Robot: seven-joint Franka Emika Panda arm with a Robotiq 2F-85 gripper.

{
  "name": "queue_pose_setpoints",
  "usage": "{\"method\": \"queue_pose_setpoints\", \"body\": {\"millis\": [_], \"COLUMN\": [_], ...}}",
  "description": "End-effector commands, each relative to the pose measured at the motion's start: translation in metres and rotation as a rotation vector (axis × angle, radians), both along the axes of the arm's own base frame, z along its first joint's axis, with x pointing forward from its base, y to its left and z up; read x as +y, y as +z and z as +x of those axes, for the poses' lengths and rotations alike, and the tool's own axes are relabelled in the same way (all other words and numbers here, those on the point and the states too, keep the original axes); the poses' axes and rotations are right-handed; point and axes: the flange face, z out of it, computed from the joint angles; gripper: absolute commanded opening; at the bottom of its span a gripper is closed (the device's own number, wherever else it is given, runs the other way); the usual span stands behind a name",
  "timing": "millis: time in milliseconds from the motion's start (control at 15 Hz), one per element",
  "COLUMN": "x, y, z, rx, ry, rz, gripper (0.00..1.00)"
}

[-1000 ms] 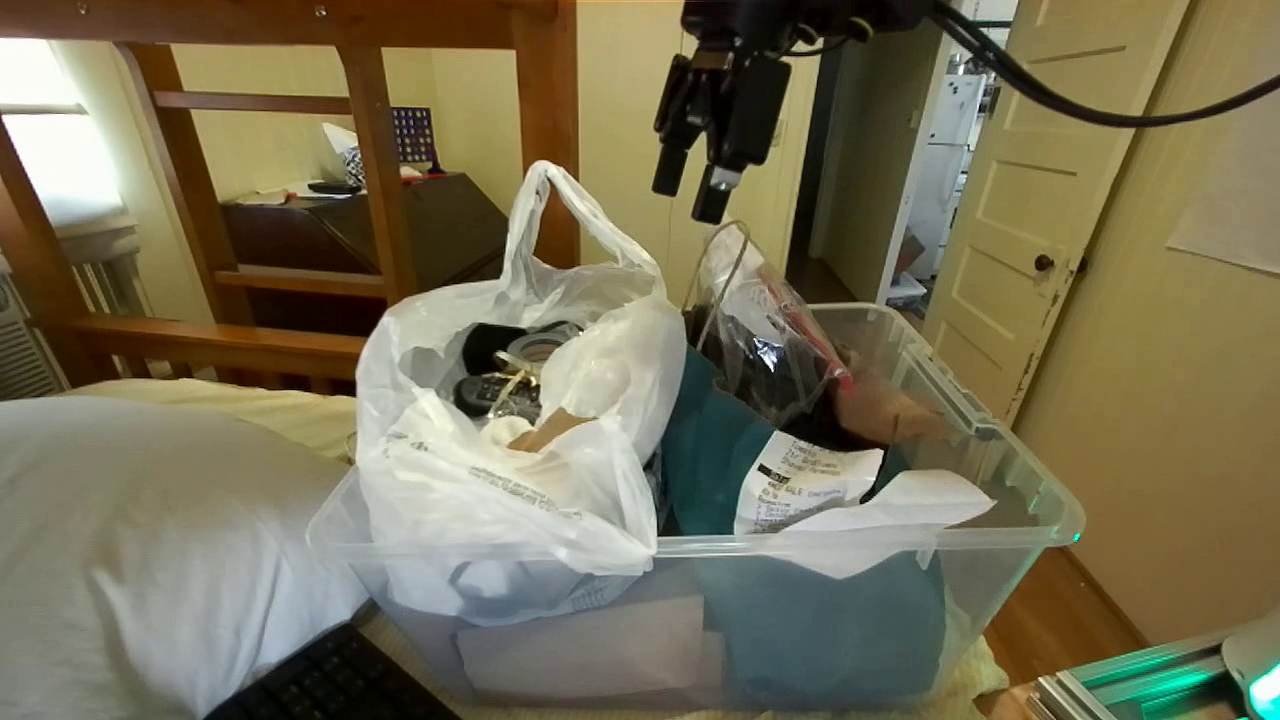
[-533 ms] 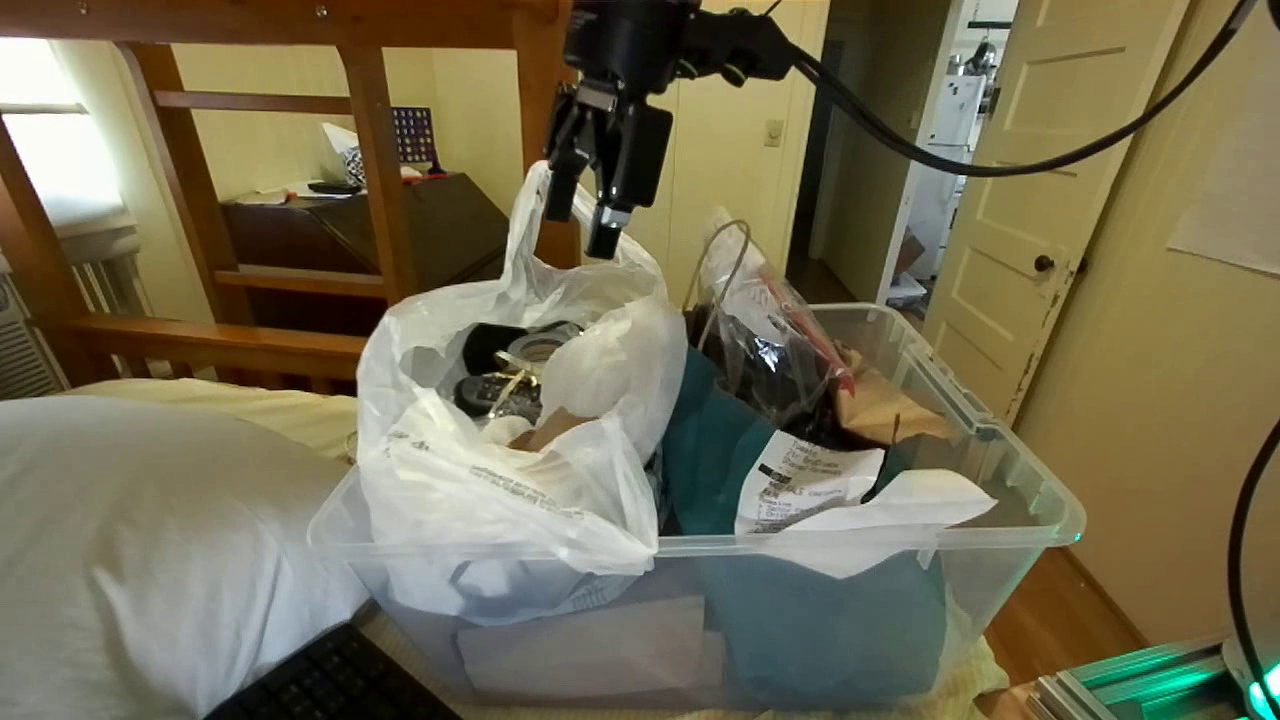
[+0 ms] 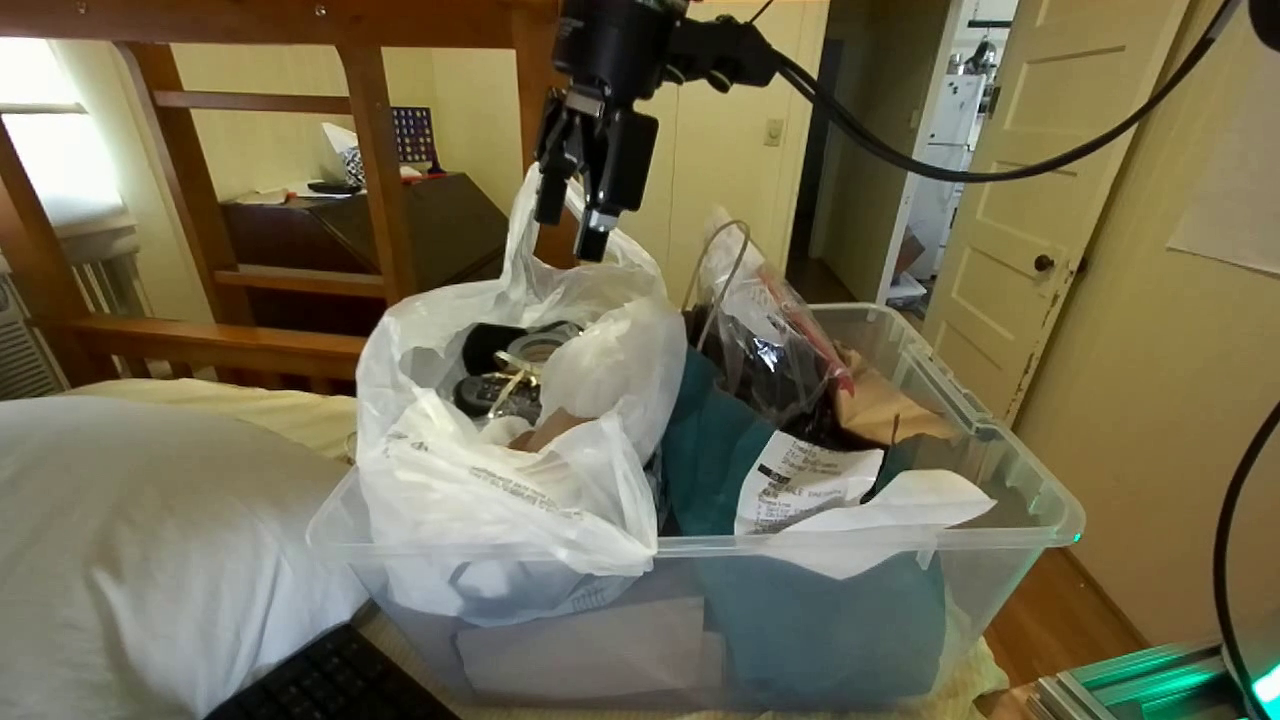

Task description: Move the remote, which is in the plastic, to the bed

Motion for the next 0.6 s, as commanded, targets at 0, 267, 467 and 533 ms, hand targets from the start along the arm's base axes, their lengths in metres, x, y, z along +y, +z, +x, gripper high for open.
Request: {"method": "queue_pose_setpoints", "body": {"millis": [0, 267, 467, 533], "x": [0.024, 0.039, 0.052, 0.057], "y": [-0.034, -0.068, -0.083, -0.086], "z": [0.005, 0.005, 0.005, 0.007], "rx": [0.009, 0.042, 0.056, 0.049], "ry": [-0.072, -0.18, -0.263, -0.277], "rz": [-0.015, -0.006, 0.015, 0.021], "gripper": [1.0, 1.0, 1.0, 1.0]}}
